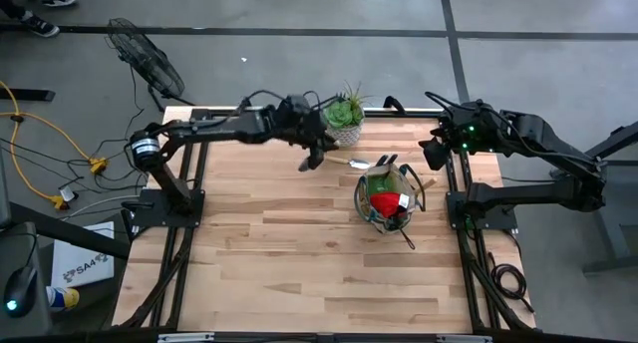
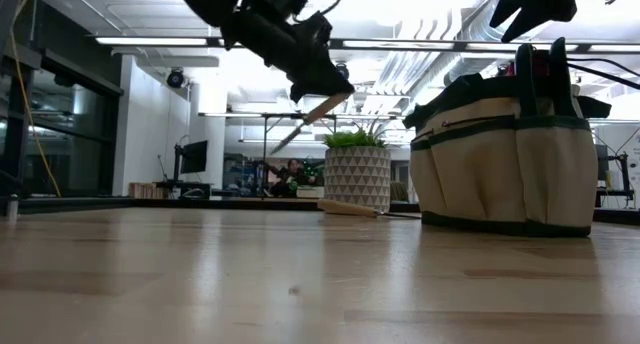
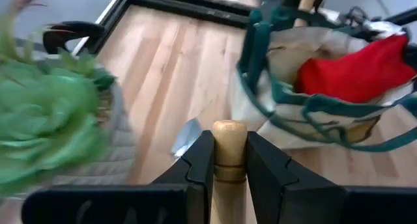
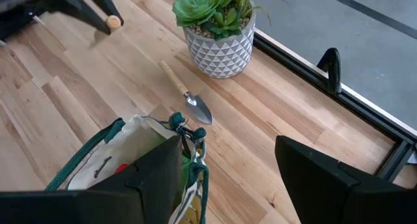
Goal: Pick & Place Garden tools in Gardening bag
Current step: Put the left brown trowel into the brown gardening bag
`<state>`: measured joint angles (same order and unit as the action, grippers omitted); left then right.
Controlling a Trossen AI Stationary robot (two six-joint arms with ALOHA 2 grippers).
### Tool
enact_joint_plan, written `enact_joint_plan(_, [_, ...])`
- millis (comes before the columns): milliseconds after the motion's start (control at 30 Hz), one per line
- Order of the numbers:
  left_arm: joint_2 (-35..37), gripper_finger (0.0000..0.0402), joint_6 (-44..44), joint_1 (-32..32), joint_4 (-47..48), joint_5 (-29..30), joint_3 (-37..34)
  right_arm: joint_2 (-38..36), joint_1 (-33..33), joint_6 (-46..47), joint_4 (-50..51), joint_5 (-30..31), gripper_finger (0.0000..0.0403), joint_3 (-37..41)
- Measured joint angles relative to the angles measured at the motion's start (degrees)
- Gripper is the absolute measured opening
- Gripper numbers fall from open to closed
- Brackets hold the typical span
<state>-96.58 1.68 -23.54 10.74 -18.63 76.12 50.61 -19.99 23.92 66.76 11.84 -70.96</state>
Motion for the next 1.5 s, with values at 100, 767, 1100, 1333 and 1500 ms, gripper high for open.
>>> enact_joint_plan(100, [1.5,0.0056,-3.5,2.6,-9.1,3.2,-5.4,0.0,0.0,0.0,0.0,0.0,0.0238,0.0])
enact_joint_plan(767, [1.7,0.0056,-13.3,11.5,-74.8,6.4,-31.0,0.0,0.0,0.0,-0.2,0.0,0.0238,0.0])
enact_joint_plan(1100, [-9.4,0.0056,-20.2,13.1,-93.7,6.4,-27.3,0.0,0.0,0.0,-0.2,0.0,0.0238,0.0])
enact_joint_plan(1333, [-13.6,0.0056,-21.2,14.3,-96.6,2.6,-19.2,0.0,0.0,0.0,-0.2,0.0,0.0238,0.0])
enact_joint_plan(1500, [-16.5,0.0056,-21.5,14.3,-96.2,2.2,-15.7,0.0,0.0,0.0,-0.2,0.0,0.0238,0.0])
